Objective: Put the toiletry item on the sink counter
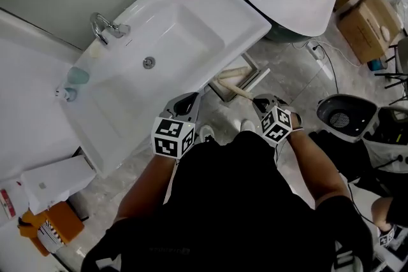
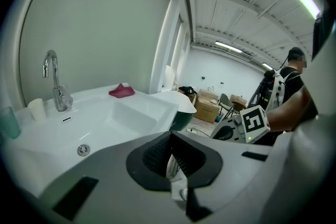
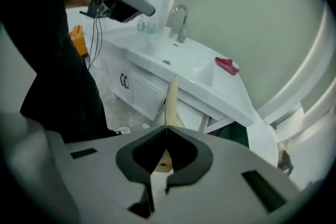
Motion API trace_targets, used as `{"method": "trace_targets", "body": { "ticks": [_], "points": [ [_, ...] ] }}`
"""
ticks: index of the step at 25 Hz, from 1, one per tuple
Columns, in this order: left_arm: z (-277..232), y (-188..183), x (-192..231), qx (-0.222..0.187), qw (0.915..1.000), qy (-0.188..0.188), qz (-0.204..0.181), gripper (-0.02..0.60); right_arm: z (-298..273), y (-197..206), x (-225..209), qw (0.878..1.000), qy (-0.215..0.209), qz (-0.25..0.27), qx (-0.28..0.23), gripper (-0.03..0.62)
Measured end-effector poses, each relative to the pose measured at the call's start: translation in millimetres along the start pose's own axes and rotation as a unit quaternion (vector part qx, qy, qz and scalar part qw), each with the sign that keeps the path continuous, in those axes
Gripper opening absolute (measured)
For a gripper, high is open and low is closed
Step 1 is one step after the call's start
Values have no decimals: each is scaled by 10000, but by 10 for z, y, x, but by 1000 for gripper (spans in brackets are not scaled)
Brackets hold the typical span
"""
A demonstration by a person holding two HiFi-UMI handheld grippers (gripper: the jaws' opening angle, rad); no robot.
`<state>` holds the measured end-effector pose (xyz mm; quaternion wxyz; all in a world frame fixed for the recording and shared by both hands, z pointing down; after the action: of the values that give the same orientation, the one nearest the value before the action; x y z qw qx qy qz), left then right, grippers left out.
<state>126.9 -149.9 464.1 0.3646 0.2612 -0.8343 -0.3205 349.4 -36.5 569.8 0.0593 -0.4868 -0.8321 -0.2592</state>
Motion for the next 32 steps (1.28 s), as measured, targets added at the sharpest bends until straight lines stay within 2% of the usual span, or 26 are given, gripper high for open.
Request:
{"method": "trace_targets", "body": {
  "ticks": [6, 10, 15, 20, 23, 26, 29, 32],
  "points": [
    [-69, 45, 4, -296, 9964, -650, 468, 5, -639, 419, -314, 9951, -494, 760, 389, 5],
    [-119, 114, -86, -550, 9879, -1128, 911, 6, -1040, 560, -494, 9825, -590, 1702, 470, 5],
    [-219, 253, -311, -540, 9774, -1653, 1206, 5, -1504, 691, -636, 9491, -938, 2976, 425, 5],
    [-142, 350, -464, -748, 9586, -2264, 1555, 5, -1875, 761, -607, 9001, -1347, 4133, 284, 5],
    [-57, 426, -525, -821, 9482, -2572, 1676, 5, -1992, 695, -604, 8892, -1600, 4280, 237, 5],
    [14, 527, -580, -832, 9389, -2814, 1800, 5, -2281, 791, -565, 8785, -1589, 4495, 307, 6],
    [50, 614, -638, -803, 9315, -2997, 1897, 5, -2388, 829, -533, 8743, -1666, 4553, 231, 6],
    [80, 639, -653, -827, 9258, -3117, 1973, 6, -2429, 862, -528, 8753, -1741, 4506, 222, 8]
  ]
}}
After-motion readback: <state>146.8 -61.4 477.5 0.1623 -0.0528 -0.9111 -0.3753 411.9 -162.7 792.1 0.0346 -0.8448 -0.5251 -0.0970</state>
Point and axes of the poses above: the fingertips, and each gripper's own axes: z backward along the fingers, x to its left, y out of its underside, the point moved 7 cm from there along z, backward along the fingers, and after that the axes turned 15 degrees about z, right-handed, at the moved point
